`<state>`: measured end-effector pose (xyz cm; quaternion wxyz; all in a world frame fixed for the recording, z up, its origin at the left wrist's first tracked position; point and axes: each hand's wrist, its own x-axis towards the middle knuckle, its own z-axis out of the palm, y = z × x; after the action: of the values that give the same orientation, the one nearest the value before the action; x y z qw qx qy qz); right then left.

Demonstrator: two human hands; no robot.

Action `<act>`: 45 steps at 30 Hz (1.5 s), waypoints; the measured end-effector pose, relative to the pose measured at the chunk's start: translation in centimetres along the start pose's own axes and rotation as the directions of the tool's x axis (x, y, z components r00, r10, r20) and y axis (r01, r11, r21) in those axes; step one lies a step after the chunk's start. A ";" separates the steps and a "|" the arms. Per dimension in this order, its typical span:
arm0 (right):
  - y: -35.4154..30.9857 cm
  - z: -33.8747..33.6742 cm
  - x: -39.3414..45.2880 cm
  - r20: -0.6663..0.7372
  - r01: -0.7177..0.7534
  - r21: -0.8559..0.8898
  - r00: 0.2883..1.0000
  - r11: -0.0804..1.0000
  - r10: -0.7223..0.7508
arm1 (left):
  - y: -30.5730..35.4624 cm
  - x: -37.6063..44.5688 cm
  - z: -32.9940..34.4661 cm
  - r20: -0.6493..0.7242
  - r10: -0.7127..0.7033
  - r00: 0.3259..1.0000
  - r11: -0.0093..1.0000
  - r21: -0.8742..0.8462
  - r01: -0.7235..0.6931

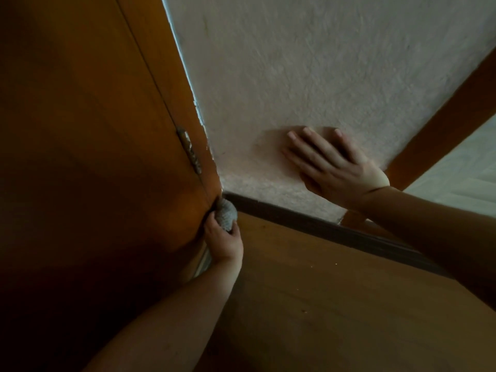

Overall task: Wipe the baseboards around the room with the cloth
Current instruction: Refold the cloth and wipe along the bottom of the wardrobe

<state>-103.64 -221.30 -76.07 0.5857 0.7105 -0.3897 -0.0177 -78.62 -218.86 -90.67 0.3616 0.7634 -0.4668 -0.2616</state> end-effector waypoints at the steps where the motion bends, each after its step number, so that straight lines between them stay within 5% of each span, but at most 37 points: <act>1: 0.0 0.0 0.0 0.001 0.001 -0.007 1.000 1.000 -0.001 | 0.1 0.1 0.1 0.000 -0.016 1.000 1.000 -0.010 0.016; 8: 0.0 0.0 0.1 0.004 0.000 -0.004 1.000 1.000 0.000 | 2.9 1.8 2.5 -0.002 -0.147 0.989 0.982 -0.116 0.146; 21: 1.7 -3.5 0.0 0.154 0.050 0.161 0.985 0.986 -0.075 | 4.7 -6.4 6.6 0.182 -0.066 0.981 0.986 -0.142 0.092; 45: 6.2 -10.7 -13.5 0.474 -0.288 0.345 0.875 0.893 0.099 | 6.8 -15.9 12.3 0.346 -0.023 0.938 0.997 -0.067 0.049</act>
<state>-111.22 -204.83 -73.27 0.3199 0.7492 -0.5787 -0.0383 -98.03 -210.39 -91.60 0.2976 0.7002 -0.4987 -0.4153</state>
